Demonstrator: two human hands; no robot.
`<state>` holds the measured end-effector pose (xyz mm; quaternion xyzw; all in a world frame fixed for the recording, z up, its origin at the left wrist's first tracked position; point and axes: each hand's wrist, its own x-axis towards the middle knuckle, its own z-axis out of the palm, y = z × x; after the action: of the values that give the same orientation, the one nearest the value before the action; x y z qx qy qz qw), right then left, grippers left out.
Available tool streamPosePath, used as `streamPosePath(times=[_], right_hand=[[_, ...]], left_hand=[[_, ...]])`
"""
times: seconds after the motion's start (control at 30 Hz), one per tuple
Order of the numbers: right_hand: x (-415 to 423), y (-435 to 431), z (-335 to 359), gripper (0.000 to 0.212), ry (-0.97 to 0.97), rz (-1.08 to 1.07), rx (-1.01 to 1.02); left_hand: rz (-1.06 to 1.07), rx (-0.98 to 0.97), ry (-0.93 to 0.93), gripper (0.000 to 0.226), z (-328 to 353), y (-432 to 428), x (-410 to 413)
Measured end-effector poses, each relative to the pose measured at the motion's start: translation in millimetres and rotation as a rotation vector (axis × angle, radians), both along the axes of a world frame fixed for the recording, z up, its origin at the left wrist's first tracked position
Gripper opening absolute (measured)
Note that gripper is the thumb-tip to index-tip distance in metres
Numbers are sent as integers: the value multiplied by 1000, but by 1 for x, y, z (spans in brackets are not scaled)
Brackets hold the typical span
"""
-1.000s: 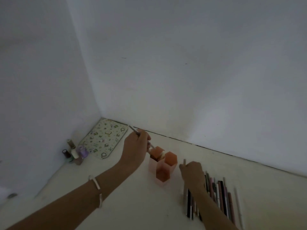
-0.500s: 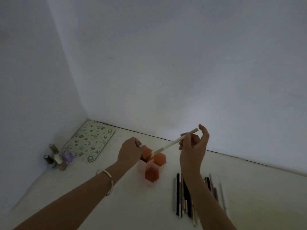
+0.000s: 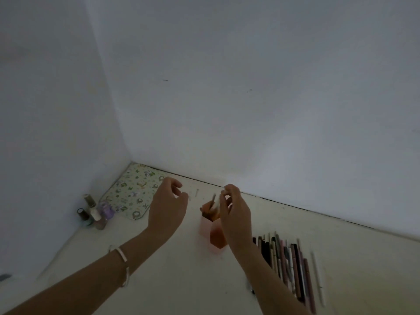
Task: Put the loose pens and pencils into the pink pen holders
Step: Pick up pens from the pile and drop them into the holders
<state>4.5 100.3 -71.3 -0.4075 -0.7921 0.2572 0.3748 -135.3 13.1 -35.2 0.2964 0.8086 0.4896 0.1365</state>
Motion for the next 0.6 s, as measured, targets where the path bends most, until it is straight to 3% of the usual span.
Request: streamPosePath(times=[0.1,0.27,0.43,0.6], right_hand=[[1,-1,-6,27,-213,26,116],[34,13,21,33,107,-174,59],[86,31,28,27,142,-281,-61],[119,30,16,23,104,-296,-118]], left_hand=[[-41,-22,11,18,-1,-6,12],[-302,-20,-1,8,-8,-3,66],[-571,-303,-78,10,-50,20,135],[-627,-601,78,15,-99,36,165]])
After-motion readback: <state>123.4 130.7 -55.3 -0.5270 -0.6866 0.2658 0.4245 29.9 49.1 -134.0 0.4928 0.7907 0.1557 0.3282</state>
